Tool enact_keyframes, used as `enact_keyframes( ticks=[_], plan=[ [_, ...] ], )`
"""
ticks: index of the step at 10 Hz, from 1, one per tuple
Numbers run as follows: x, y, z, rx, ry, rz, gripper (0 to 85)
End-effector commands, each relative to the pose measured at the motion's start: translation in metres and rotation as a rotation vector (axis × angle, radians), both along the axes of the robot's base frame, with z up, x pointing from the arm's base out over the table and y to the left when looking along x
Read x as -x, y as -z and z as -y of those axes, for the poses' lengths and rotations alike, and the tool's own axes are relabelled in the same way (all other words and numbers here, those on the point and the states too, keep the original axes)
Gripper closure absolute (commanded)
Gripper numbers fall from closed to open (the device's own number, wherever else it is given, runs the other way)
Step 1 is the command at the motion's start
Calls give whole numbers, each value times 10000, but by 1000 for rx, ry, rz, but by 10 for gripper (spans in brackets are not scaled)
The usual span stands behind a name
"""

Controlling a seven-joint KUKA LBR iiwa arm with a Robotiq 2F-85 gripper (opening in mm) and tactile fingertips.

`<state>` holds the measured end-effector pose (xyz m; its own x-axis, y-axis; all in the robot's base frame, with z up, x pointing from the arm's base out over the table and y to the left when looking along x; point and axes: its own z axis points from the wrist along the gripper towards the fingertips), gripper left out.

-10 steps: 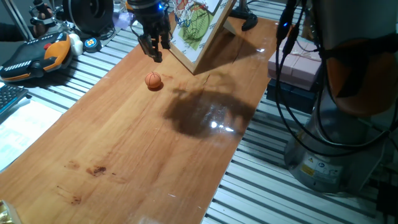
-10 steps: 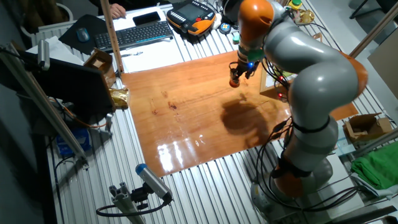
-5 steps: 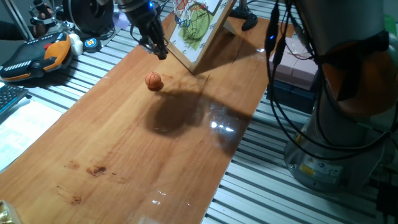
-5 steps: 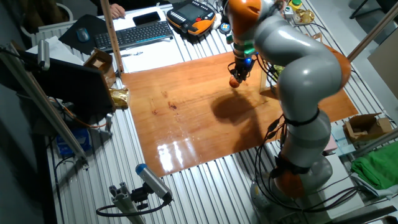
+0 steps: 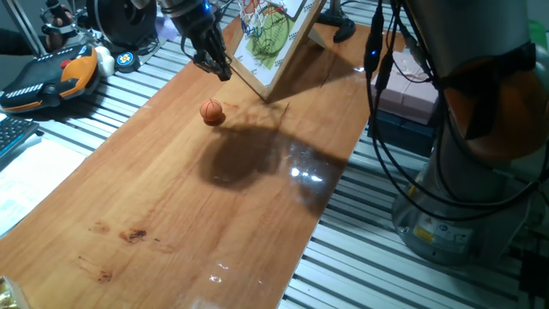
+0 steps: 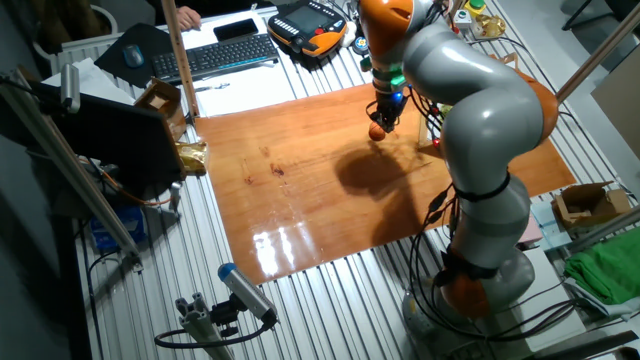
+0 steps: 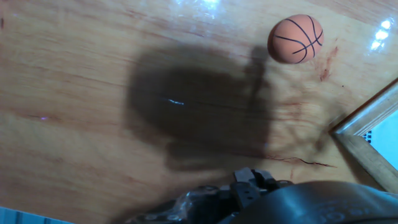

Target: Grab a basketball, release it and shoot it into the basket

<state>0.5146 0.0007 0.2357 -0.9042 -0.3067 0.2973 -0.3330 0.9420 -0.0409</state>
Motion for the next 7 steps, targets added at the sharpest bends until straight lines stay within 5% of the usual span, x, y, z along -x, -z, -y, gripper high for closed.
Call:
enact_keyframes(
  ticks=[1, 3, 4, 5, 7],
  plan=[
    [0, 0, 0, 3, 6, 1, 840],
    [0, 0, 0, -14, -10, -3, 843],
    [0, 0, 0, -38, 8, 30, 843],
    [0, 0, 0, -69, 32, 124, 843],
    [0, 0, 0, -67, 96, 125, 843]
  ],
)
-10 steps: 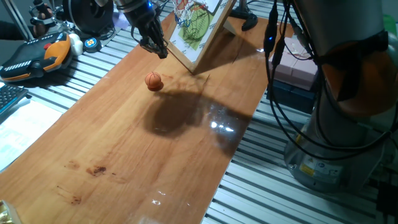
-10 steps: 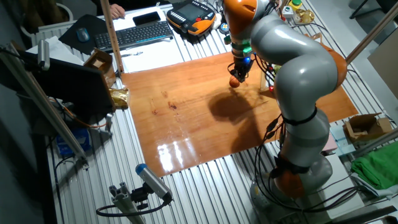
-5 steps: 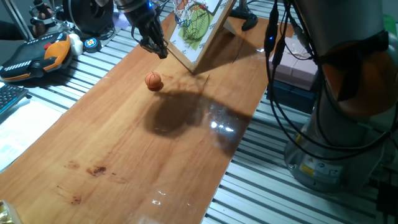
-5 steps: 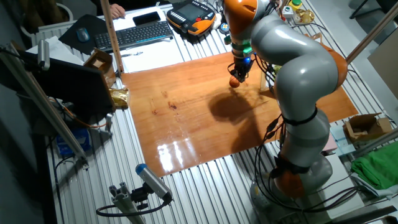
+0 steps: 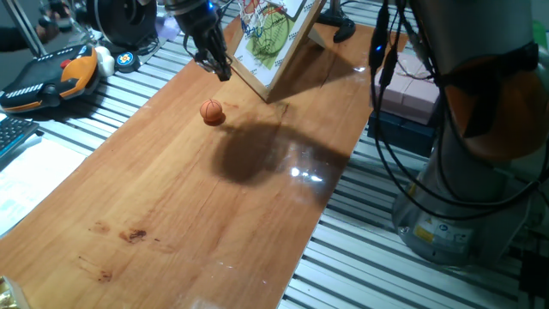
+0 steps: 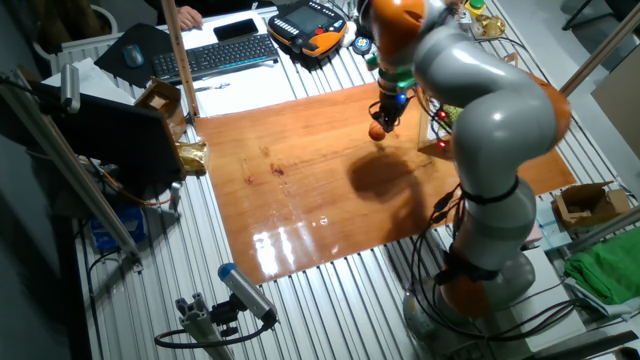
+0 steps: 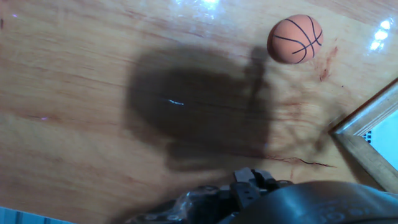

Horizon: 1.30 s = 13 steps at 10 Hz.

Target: Grab a basketball, release it and shoot it into the basket

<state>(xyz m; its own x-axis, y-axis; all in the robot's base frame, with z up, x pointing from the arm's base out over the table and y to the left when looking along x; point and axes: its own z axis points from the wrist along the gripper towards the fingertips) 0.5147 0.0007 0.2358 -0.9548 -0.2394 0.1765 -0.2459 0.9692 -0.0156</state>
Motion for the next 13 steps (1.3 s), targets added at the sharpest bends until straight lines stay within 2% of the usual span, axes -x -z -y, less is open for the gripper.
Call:
enact_keyframes(
  ticks=[1, 2, 3, 4, 5, 6, 7, 8, 9, 10, 12, 13],
  plan=[
    [1, 2, 0, -8, 42, 31, 843],
    [1, 2, 0, -27, 49, 65, 843],
    [1, 2, 0, -41, 67, 80, 843],
    [1, 2, 0, -30, 73, 72, 843],
    [1, 2, 0, -21, 72, 97, 843],
    [1, 2, 0, -40, 55, 181, 843],
    [1, 2, 0, -24, 51, 194, 843],
    [1, 2, 0, 28, 49, 194, 843],
    [-24, 29, -15, 58, 76, 193, 773],
    [-135, 122, -17, 76, 86, 219, 640],
    [-387, 373, -5, 101, 89, 222, 497],
    [-506, 485, 52, 99, 88, 224, 437]
  ],
)
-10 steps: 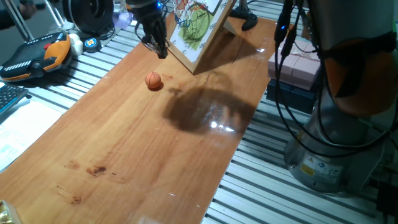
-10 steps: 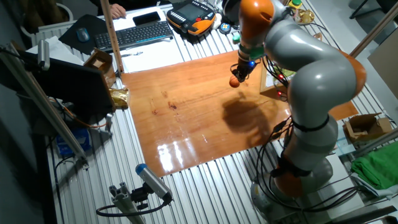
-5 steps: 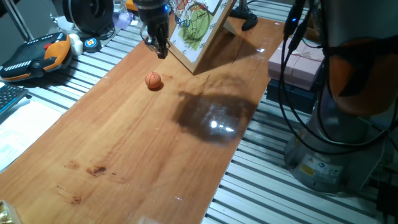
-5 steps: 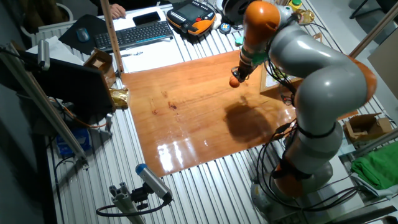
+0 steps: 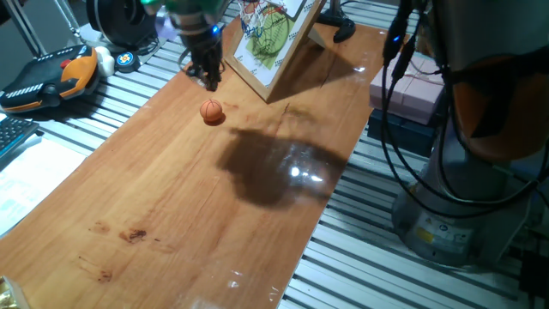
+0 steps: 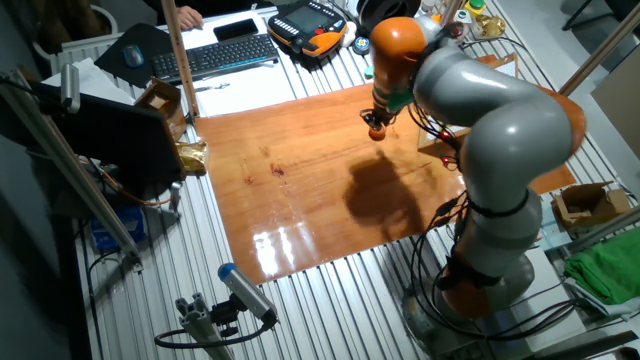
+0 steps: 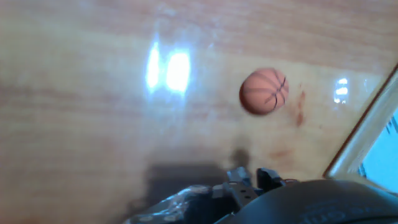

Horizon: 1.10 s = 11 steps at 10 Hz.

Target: Grab a basketball, release it and shoot it into the basket

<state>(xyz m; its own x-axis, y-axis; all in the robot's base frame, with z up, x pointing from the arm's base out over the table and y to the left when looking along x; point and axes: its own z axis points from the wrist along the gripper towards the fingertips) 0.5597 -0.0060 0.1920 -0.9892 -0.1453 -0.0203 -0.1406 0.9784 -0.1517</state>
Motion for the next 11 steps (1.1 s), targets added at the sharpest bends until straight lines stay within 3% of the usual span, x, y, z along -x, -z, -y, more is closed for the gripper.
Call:
enact_keyframes(
  ticks=[1, 4, 6, 9, 11],
  plan=[
    [-169, 149, 53, -13, 1, -6, 387],
    [-420, 479, 160, -2, -2, 2, 270],
    [-532, 673, 216, -10, -2, 14, 167],
    [-613, 895, 270, 11, 1, 10, 117],
    [-632, 1054, 351, 19, -2, 34, 97]
  ],
)
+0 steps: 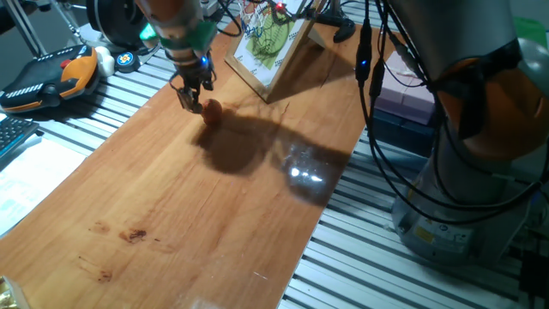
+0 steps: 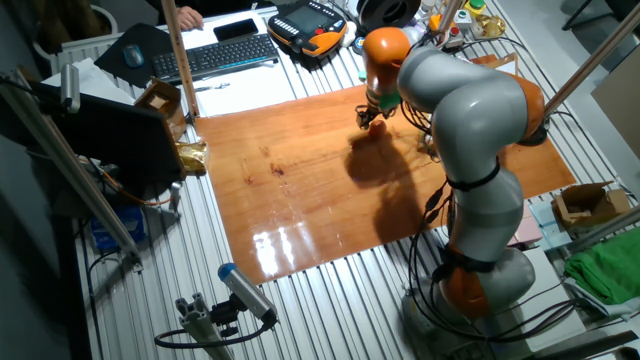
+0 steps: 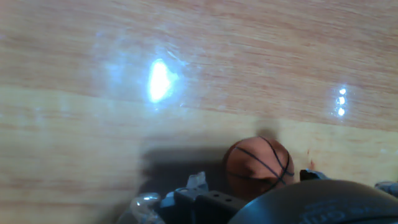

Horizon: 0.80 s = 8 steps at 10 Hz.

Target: Grab a basketball, release it and shoot it into the basket

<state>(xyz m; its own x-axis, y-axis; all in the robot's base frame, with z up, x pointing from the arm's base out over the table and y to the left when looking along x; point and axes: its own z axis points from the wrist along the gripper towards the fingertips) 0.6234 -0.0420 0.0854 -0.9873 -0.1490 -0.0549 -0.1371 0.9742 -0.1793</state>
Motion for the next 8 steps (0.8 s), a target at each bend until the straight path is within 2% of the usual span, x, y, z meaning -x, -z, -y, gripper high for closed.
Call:
enact_keyframes(
  ticks=[1, 3, 5, 8],
  plan=[
    [-10, 91, 38, 9, -5, 15, 83],
    [-21, 216, 108, -9, -15, 24, 50],
    [-17, 268, 148, -18, -19, 31, 43],
    [-23, 367, 170, -17, -30, 47, 43]
  ],
)
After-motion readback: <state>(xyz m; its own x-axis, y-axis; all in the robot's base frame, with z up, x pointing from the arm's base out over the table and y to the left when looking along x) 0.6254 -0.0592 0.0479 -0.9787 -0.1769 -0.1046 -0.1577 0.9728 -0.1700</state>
